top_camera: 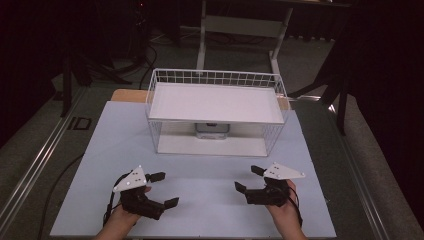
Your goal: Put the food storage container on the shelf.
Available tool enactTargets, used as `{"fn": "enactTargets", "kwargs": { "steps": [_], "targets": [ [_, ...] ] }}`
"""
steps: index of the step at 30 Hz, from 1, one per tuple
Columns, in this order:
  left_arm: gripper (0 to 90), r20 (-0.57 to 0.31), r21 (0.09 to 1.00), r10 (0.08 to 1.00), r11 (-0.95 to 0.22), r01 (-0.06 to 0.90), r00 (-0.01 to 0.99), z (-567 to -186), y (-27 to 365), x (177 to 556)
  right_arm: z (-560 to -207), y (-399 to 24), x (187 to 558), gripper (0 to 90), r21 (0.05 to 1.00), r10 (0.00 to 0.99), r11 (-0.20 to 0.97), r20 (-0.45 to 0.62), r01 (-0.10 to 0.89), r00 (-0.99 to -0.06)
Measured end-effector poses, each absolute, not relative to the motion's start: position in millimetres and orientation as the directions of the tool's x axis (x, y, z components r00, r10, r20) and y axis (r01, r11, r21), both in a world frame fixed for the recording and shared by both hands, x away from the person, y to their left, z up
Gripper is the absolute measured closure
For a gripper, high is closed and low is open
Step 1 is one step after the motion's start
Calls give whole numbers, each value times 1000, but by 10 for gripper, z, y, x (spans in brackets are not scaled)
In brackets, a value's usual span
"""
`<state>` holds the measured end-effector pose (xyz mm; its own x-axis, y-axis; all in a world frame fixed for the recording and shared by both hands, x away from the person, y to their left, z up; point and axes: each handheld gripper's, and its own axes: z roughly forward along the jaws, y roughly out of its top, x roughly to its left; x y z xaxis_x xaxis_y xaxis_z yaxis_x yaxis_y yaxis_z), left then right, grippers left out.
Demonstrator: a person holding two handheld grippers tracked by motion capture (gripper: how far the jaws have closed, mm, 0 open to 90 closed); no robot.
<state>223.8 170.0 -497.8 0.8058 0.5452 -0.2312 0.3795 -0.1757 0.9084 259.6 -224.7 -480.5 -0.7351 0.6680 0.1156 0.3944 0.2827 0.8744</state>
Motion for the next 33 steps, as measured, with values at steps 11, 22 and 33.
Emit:
{"fn": "enactTargets", "kwargs": {
  "steps": [11,22,33],
  "targets": [
    [30,-211,910,547,-192,367,810,-5110,1739,2192,-4800,-2473,2488,152,879,673,277,111,388,-731],
    [30,-192,912,556,-203,356,809,-5162,1730,2203,-5015,-2696,2450,153,858,659,317,106,403,-744],
    [30,-189,911,547,-212,353,816,-5196,1723,2214,-5077,-2775,2511,153,858,687,310,95,409,-721]
  ]
}}
